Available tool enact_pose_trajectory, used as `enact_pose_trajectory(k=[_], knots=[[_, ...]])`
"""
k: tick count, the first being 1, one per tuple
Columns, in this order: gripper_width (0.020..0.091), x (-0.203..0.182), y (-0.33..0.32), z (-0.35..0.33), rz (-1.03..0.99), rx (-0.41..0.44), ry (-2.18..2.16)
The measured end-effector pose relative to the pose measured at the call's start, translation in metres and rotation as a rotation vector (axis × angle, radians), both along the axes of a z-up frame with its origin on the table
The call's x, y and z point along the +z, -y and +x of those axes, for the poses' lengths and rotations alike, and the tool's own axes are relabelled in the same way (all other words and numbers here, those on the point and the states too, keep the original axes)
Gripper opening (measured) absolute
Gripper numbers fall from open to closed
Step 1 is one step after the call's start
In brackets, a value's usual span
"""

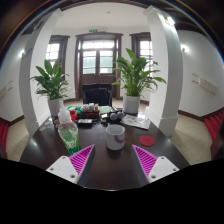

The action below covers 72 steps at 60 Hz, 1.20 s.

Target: Pour water

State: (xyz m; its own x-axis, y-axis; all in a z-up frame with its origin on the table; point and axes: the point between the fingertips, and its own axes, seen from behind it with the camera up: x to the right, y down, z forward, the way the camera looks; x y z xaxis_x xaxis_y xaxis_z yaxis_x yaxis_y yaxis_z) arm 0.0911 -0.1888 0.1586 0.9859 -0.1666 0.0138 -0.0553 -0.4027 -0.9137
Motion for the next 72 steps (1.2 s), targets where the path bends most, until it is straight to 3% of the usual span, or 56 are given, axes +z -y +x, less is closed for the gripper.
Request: enact_pose_trajectory(k=[9,17,27,40,48,51,56,64,68,72], knots=[[0.0737,-0.030,0.003,-0.038,0.030,0.018,-0.001],[0.0743,-0.053,-0.009,-0.098,0.091,0.103,-0.044],[0.0744,-0.055,-0.050,-0.144,0.182,0.166,-0.076],[0.0746,-0.051,-0.104,-0.142,0.233,0.134,-0.095],[0.0738,-0.049,-0.131,-0.149,0.261,0.166,-0.108],[0.0699,-0.051,-0.139,-0.150,0.268,0.181,-0.096],[0.0524,-0.055,-0.147,-0.143,0.267,0.170,-0.029],[0.0461,-0.057,-0.149,-0.146,0.284,0.200,-0.005],[0.0378,-0.057,-0.151,-0.148,0.298,0.218,0.001],[0.0350,-0.056,-0.151,-0.146,0.298,0.221,-0.013]])
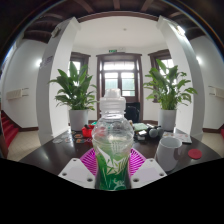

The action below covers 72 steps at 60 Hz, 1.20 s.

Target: Pour water

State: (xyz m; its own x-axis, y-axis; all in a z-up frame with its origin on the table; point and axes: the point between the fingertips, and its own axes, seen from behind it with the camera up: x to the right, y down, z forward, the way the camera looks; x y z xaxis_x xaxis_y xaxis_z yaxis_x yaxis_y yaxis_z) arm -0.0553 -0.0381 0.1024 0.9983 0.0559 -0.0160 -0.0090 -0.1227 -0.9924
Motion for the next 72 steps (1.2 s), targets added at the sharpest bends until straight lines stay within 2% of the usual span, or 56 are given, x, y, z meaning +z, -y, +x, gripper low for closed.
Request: enact_pose_trajectory(k=[7,15,36,44,45,53,61,72], knots=[[0.0350,0.000,0.000,-0.001,-0.004,0.004,-0.006],[0.0349,0.003,-0.006,0.008,-0.029,-0.039,-0.139],[0.0348,0.062,-0.066,0.011,0.029,-0.120,-1.261],[0.0346,0.078,-0.073,0.033,0.105,-0.147,-1.577],[0.0372,0.079,-0.073,0.036,0.112,-0.146,-1.612],[0.0364,0.077,-0.082,0.061,0.170,-0.168,-1.852],[0.0365,0.075,-0.079,0.070,0.198,-0.184,-2.015],[0.0365,0.075,-0.081,0.077,0.193,-0.177,-2.025]])
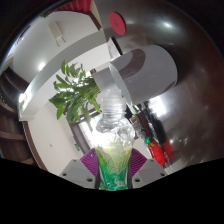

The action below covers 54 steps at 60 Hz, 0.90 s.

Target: Pour water

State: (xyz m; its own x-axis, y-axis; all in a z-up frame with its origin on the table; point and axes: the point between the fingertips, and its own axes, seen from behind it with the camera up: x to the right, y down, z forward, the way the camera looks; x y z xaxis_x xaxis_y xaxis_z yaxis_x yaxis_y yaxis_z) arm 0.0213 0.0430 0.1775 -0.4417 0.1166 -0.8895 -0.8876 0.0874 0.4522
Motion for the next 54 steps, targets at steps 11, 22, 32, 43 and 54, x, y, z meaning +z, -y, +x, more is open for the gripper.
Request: enact_pose_trajectory(k=[11,22,32,43,54], knots=[[0.0364,0.005,-0.002,-0.012,-0.035,0.043,0.169],[0.0363,0.040,-0.009,-0.029,-0.115,0.142,0.887],[0.0373,0.101,-0.009,0.005,-0.191,0.103,1.546],[0.0389,0.133,-0.007,0.087,-0.442,-0.015,2.023],[0.0390,0.103,0.010,0.187,-0.600,-0.097,2.006]])
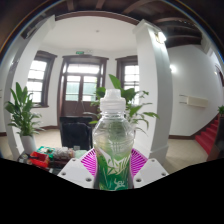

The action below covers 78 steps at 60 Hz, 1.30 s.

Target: Pour water

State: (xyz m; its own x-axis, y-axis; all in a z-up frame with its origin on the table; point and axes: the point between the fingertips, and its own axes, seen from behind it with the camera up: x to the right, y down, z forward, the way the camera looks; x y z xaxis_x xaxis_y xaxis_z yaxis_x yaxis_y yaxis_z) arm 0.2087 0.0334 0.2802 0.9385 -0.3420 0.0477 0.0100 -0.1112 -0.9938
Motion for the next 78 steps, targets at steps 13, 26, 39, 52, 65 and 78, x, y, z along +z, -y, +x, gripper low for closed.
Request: enact_pose_trajectory(k=[13,26,39,52,65,78], knots=[[0.0389,-0.096,0.024,0.109,-0.112,-0.172,-0.046],[0.0389,-0.165,0.024,0.135,-0.147,-0.166,-0.072],[0.0411,-0.173,0.026,0.128,-0.037,-0.138,-0.099],[0.0608,-0.182,0.030,0.123,-0.065,-0.132,-0.154],[0.0799,-0.165,0.079,0.090,-0.091,-0.103,-0.180],[0.0800,-0.144,0.147,0.013,-0.147,0.005,-0.162]])
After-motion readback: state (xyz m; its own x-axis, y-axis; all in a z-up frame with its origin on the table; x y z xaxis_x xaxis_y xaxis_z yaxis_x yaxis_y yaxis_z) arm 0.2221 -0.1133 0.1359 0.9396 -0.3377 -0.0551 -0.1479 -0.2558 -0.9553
